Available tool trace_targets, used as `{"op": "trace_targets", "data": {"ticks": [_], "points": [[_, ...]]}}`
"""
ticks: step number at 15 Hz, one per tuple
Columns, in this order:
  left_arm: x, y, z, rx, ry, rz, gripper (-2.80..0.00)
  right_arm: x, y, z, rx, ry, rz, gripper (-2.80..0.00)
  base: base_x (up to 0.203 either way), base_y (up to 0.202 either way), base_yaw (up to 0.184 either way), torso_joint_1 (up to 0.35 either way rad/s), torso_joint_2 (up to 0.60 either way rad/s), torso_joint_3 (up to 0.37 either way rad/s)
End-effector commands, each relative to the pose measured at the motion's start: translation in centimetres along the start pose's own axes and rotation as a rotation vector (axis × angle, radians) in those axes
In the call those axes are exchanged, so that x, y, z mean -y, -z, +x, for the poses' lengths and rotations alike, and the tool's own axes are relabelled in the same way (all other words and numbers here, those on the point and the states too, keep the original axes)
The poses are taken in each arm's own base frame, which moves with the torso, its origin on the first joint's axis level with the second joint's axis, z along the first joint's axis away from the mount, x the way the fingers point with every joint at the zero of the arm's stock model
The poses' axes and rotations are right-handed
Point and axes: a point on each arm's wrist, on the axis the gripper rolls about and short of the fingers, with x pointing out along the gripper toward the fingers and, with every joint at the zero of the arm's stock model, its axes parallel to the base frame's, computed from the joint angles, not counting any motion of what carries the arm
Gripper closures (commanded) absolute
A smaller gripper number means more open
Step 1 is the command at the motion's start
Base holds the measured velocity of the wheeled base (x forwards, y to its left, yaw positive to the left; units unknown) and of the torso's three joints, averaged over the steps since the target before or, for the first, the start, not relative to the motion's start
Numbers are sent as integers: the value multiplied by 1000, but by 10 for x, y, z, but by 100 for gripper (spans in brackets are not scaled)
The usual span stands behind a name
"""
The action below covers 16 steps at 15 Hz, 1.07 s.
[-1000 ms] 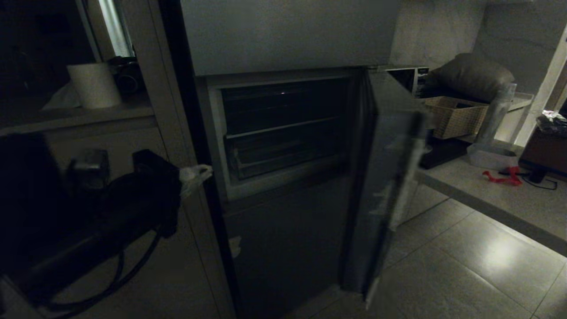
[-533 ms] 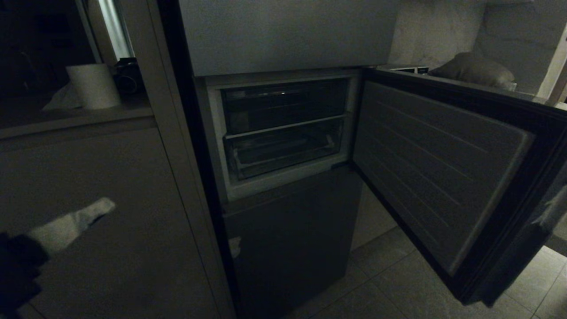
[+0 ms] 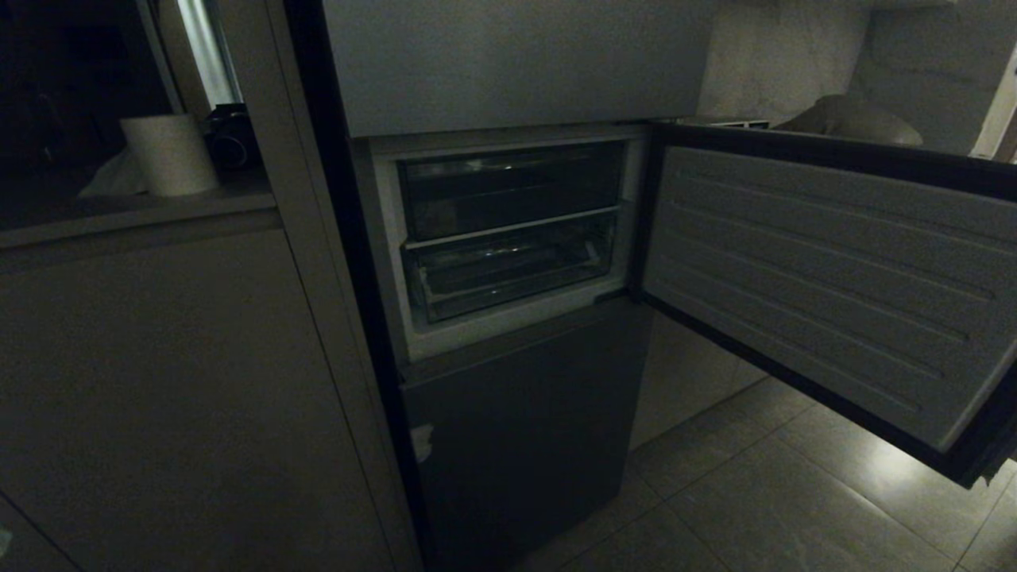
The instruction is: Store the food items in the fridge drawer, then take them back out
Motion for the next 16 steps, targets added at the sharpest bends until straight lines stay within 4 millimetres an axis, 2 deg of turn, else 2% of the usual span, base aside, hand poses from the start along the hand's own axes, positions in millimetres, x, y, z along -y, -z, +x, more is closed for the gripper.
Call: {"op": "trace_targets", "data": {"ticks": [1, 3, 7, 8, 10, 11, 13, 16], "points": [[-1, 13, -12, 31, -140, 14, 0, 0, 1, -2, 25, -1, 0, 0, 0, 0, 0, 0, 0, 0], [1, 44, -19, 15, -181, 91, 0, 0, 1, -4, 53, 1, 2, 0, 0, 0, 0, 0, 0, 0], [9, 92, -23, 38, 68, 155, 0, 0, 1, -4, 63, -1, 2, 0, 0, 0, 0, 0, 0, 0], [10, 97, -24, 47, 90, 157, 0, 0, -6, -6, 88, -3, 6, 0, 0, 0, 0, 0, 0, 0], [10, 104, -22, 6, 102, 155, 0, 0, -38, -13, 144, -11, 47, 0, 0, 0, 0, 0, 0, 0], [10, 104, -22, 4, 92, 150, 0, 0, -56, -11, 123, -17, 76, 0, 0, 0, 0, 0, 0, 0], [10, 104, -22, 8, 95, 146, 0, -1, -86, 14, -5, -31, 124, 0, 0, 0, 0, 0, 0, 0], [10, 104, -22, 5, 91, 111, 0, -1, -111, 60, -91, -48, 186, 0, 0, 0, 0, 0, 0, 0]]}}
